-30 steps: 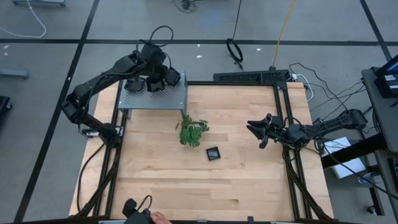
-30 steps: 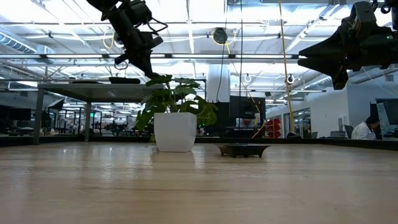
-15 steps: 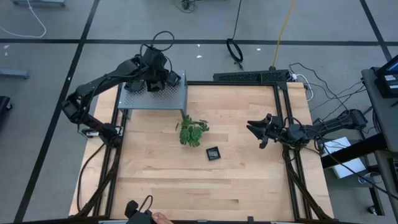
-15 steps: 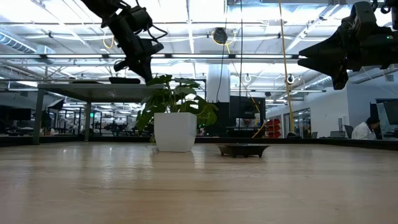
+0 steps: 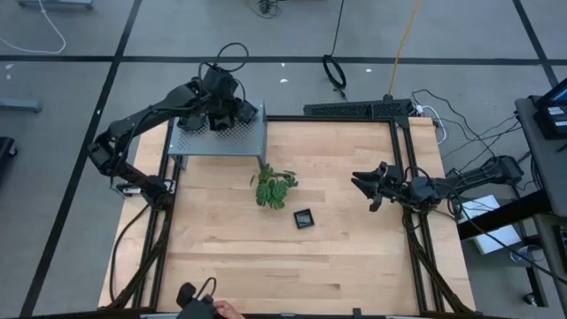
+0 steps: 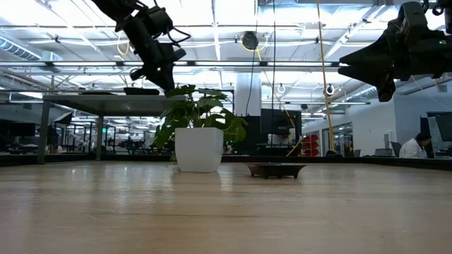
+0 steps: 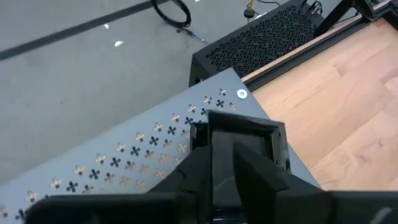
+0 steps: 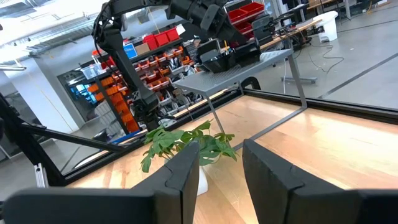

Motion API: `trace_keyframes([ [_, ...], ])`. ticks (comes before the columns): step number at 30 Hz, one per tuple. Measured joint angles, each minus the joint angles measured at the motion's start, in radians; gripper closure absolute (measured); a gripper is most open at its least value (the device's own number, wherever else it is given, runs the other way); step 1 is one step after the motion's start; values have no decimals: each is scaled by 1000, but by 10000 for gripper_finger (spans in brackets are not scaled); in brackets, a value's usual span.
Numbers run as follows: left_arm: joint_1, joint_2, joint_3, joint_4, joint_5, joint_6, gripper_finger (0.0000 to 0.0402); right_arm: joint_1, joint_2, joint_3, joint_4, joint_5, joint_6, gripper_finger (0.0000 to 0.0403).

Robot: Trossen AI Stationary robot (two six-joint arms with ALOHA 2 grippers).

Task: Pick & Place Mini shaped plates
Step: Stack the square plate on top of the square plate on the shelf

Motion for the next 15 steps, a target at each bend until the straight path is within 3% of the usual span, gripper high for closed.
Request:
trace_keyframes([
  [7,-1,-24,-1,78,0,119,269,0,0,0,0,0,0,293],
  [15,-80,-72,-1,165,9,396,223,0,0,0,0,0,0,293],
])
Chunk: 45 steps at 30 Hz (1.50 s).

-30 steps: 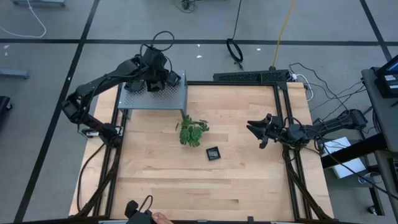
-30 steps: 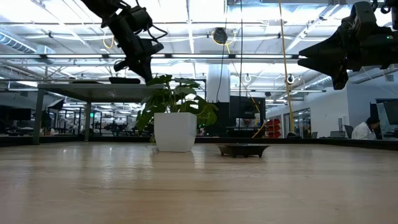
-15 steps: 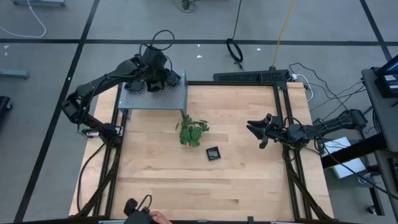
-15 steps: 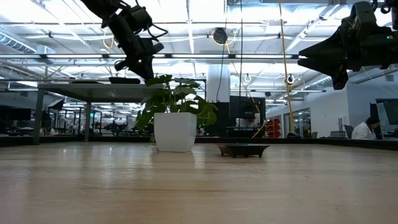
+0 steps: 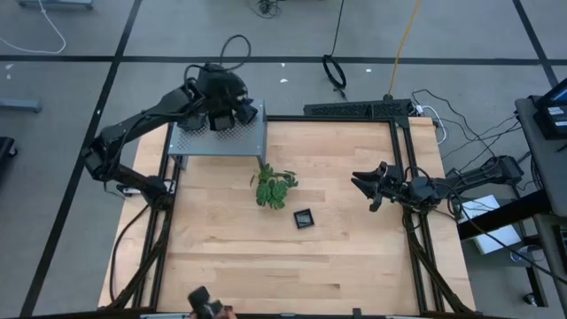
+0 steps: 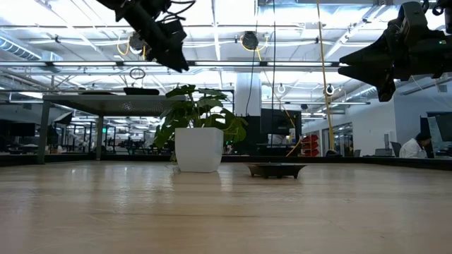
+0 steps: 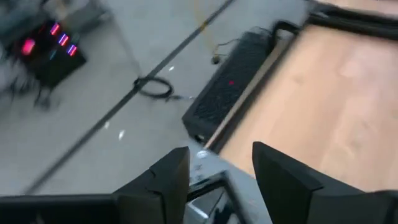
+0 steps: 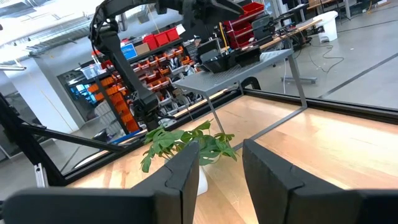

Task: Pick & Place Mini shaped plates
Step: Stack the square plate on top of the square plate on the shelf

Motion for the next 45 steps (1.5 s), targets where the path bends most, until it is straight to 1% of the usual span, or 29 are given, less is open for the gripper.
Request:
trace_keyframes([
  [3,-57,0,0,16,29,96,220,0,0,0,0,0,0,293],
  [7,-147,12,0,67,33,110,224,0,0,0,0,0,0,293],
  [13,-301,10,1,139,-70,98,222,0,0,0,0,0,0,293],
  [16,-385,13,1,148,-83,49,222,0,0,0,0,0,0,293],
  [21,-556,82,0,145,-117,-58,222,0,0,0,0,0,0,293],
  [24,-660,138,0,150,-141,-95,222,0,0,0,1,0,0,293],
  [27,-754,210,1,159,-169,-102,222,0,0,0,0,0,0,293],
  [30,-828,287,0,163,-191,-70,222,0,0,0,0,0,0,293],
  [35,-903,415,0,185,-193,22,222,0,0,0,0,0,0,293],
  [37,-919,460,0,223,-193,35,222,0,0,0,0,0,0,293],
  [39,-927,503,0,278,-195,1,222,0,0,0,0,0,0,293],
  [43,-928,598,1,403,-223,-164,222,0,0,0,0,0,0,293],
  [45,-928,644,1,457,-226,-220,222,0,0,0,0,0,0,293],
])
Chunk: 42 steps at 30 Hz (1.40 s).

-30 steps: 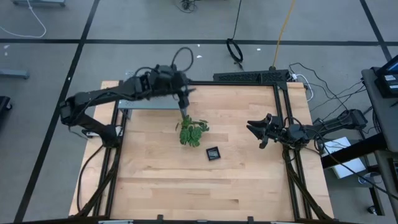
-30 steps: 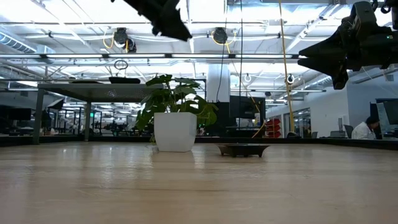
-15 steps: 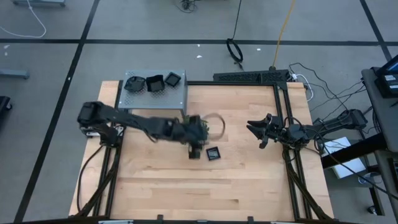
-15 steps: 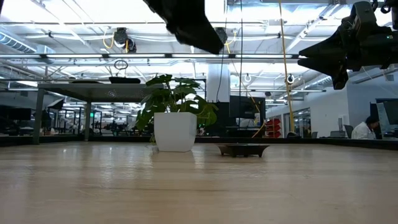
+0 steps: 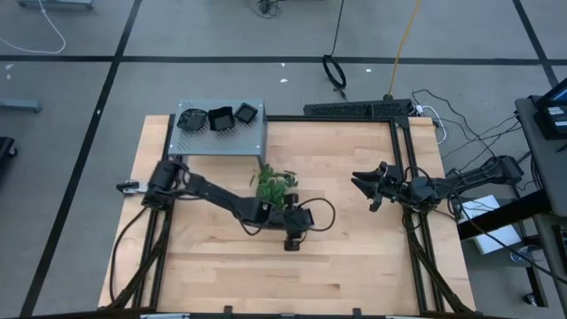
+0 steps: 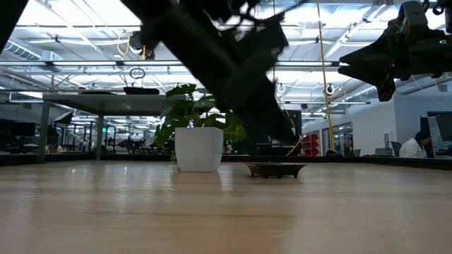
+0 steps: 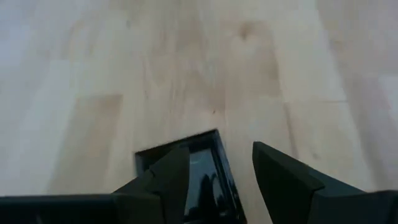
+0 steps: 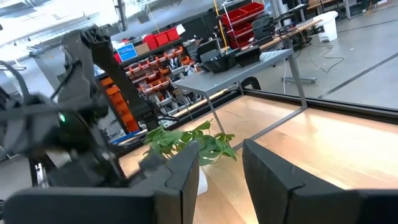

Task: Pick & Place Mini shaped plates
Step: Stack the square plate on top of the square plate on the shelf

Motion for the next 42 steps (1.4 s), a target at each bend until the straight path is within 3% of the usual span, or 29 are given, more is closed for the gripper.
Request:
trace_keyframes([
  [4,-10,59,0,11,-23,-34,222,0,0,0,0,0,0,293],
  [8,-25,86,0,3,-108,-45,222,0,0,0,0,0,0,293],
  [13,-32,96,1,4,-123,-103,232,0,0,0,0,0,0,293],
  [16,-38,98,1,2,-125,-116,265,0,0,0,-1,0,0,293],
  [23,-33,98,1,6,-67,-130,386,0,0,0,-1,0,0,293],
  [26,-32,88,1,30,-58,-141,387,0,0,0,-1,0,0,293],
  [36,-34,-84,0,181,-52,26,390,0,0,0,0,0,0,293],
  [42,-16,-211,0,241,-177,187,396,0,0,0,5,0,0,293],
])
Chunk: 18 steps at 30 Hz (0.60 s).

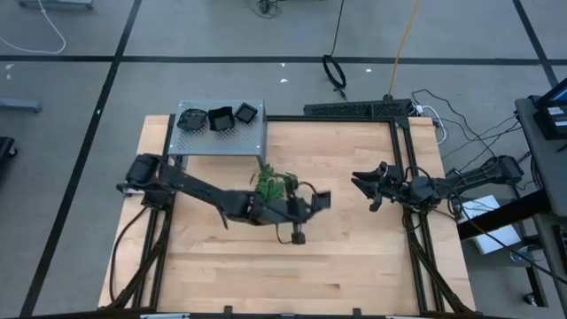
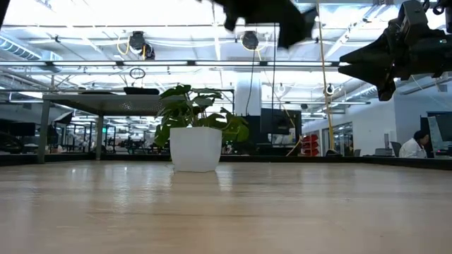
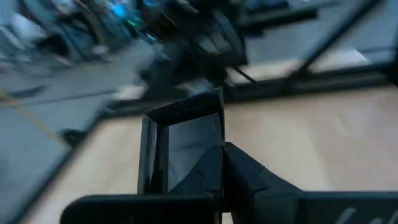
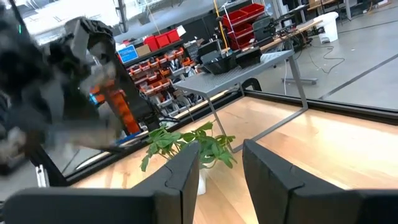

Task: Pick & Place Mini shaped plates
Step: Stack the square plate on top of the square plate on the shelf

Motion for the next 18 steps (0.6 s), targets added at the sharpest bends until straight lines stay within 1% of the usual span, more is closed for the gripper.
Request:
trace_keyframes([
  [7,49,-129,0,-27,-206,155,386,0,3,0,-5,0,0,293],
  [9,70,-158,1,-35,-236,188,390,0,3,0,-5,0,0,293],
  [11,94,-193,0,-85,-259,197,396,0,2,0,-4,0,0,293],
  [13,128,-223,1,-126,-261,192,395,0,3,0,-5,0,0,293],
  [15,164,-260,0,-211,-258,164,387,0,3,0,-4,0,0,293],
  [18,233,-308,0,-338,-184,103,382,0,3,0,-5,0,0,293],
])
